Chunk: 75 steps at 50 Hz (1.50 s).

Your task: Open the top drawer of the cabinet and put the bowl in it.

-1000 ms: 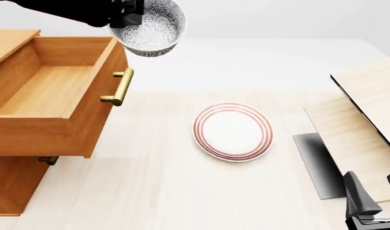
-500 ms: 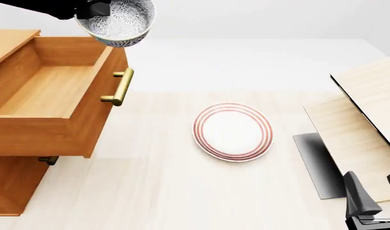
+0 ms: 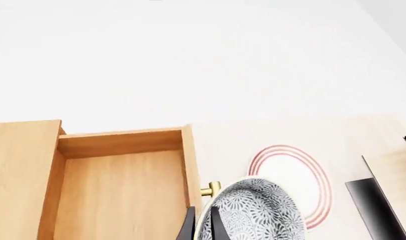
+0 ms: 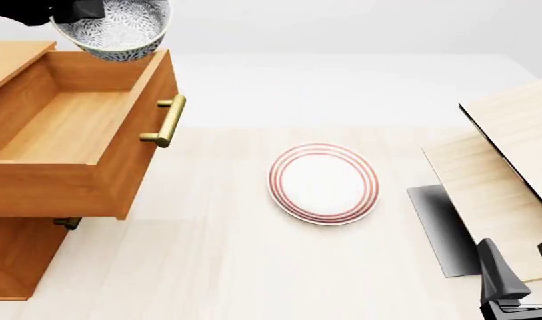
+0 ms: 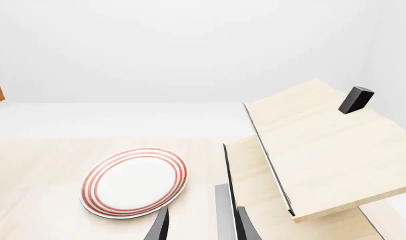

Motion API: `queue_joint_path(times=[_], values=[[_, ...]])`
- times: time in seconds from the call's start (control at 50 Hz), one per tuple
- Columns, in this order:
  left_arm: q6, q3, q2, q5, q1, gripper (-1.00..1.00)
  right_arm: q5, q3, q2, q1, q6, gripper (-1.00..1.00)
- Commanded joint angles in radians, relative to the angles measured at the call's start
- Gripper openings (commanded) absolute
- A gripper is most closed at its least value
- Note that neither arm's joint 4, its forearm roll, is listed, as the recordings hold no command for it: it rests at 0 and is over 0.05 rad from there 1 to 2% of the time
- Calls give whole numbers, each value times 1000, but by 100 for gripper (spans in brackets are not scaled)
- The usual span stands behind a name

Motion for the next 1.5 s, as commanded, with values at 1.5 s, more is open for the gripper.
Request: queue_joint_path(times=[1.5], values=[[-68, 289, -122, -143, 267, -100, 0, 1, -1, 0, 0, 100]])
